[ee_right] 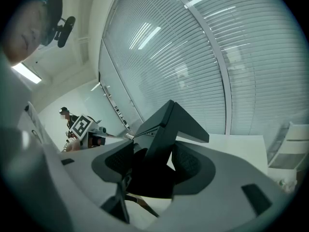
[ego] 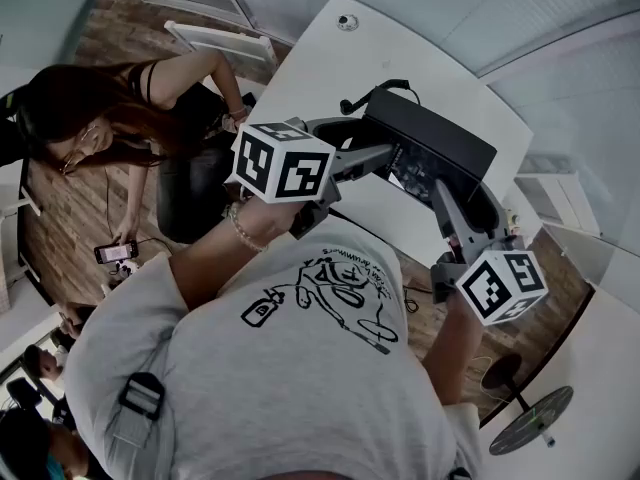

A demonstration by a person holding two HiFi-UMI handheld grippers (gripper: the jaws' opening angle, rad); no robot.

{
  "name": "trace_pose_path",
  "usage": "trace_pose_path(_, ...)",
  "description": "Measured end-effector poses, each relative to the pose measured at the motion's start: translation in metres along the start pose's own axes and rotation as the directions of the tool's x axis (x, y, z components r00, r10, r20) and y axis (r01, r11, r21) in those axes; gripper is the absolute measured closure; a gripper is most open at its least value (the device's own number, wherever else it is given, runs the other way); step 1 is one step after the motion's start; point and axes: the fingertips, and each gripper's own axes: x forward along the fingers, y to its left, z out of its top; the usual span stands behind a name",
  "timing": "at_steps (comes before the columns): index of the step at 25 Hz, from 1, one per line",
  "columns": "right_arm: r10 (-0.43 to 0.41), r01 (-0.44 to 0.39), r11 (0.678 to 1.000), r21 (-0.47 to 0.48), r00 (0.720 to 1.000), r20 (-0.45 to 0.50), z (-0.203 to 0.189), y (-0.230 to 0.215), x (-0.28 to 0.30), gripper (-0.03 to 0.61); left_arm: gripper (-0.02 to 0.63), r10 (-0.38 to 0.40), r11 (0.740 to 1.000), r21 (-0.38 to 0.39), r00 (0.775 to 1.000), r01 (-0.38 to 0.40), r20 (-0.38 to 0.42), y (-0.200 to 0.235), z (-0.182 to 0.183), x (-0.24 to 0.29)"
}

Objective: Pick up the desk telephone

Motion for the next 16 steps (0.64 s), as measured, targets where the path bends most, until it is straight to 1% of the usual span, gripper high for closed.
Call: trace_pose_path(16,-0.006,0.006,1.000,0.001,1.000,0.008,0.0012,0.0018,-0.0009,0.337,0.345,-0.010,1.000,0.002,1.000,0.011,-0.008,-0.0005,0.0012,-0.0010)
